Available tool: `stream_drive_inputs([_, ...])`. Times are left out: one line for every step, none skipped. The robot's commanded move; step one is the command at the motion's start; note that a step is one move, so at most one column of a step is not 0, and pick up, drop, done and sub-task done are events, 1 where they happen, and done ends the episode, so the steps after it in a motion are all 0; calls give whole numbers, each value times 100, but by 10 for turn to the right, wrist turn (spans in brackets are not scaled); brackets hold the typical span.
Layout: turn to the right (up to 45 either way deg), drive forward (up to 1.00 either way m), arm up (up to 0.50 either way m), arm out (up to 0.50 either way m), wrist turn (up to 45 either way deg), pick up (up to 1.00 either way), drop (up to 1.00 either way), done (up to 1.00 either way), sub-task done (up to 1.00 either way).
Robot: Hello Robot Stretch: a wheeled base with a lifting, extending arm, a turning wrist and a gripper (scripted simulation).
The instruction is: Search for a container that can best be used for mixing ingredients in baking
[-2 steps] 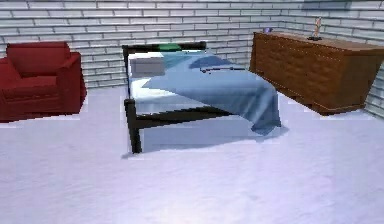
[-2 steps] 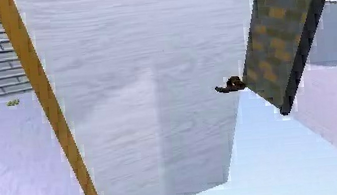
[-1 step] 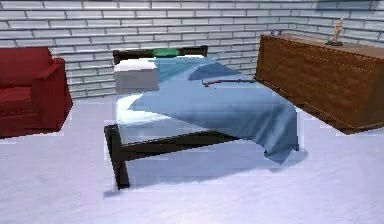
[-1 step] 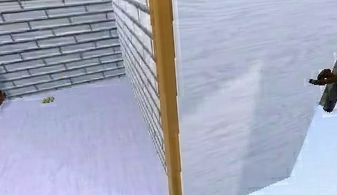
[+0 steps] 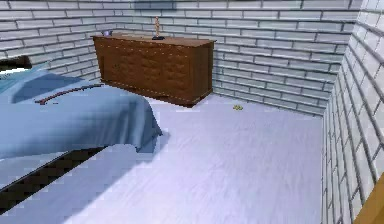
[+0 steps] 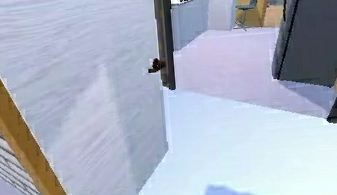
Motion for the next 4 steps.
stream_drive_inputs([0,100,0,0,0,0,0,0,0])
stream_drive_inputs([0,100,0,0,0,0,0,0,0])
stream_drive_inputs([60,0,0,0,0,0,0,0,0])
stream_drive_inputs([0,55,0,0,0,0,0,0,0])
